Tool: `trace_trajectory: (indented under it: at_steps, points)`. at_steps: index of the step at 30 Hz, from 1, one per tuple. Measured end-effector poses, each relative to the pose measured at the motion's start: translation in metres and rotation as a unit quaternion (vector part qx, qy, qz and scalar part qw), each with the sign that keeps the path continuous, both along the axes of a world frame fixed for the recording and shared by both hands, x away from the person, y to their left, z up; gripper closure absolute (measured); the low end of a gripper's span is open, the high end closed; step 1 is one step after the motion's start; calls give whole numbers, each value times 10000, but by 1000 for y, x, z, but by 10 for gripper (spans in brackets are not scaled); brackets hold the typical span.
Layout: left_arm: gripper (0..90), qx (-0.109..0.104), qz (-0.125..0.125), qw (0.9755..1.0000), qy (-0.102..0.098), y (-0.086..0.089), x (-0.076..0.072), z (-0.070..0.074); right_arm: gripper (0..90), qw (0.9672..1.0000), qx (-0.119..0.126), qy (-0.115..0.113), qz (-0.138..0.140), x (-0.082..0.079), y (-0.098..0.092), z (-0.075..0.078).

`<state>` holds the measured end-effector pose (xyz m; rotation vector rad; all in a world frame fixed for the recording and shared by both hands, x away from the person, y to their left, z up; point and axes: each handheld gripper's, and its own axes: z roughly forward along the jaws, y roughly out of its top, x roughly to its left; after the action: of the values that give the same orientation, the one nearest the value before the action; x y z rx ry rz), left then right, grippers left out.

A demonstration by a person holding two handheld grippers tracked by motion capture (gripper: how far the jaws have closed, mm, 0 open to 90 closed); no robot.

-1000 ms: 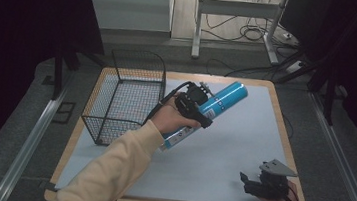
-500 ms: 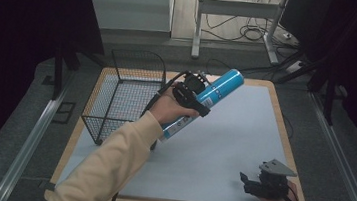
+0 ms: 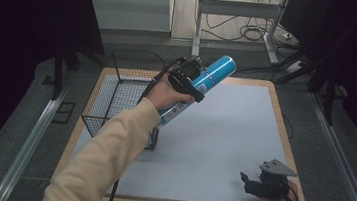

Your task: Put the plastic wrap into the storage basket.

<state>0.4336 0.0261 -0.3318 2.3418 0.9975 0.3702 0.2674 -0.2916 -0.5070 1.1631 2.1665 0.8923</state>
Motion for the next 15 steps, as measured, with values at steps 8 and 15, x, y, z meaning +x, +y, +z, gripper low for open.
trace_trajectory:
  at_steps: [8, 15]
  points:
    - [317, 113, 173, 9998, -41, 14, 10, 2, 119, 10000, -18, 5, -18, 1, 0, -1]
    - [317, 133, 337, 9993, -130, 28, 16, 1, 119, 10000, -34, 36, -41, 1, 1, -2]
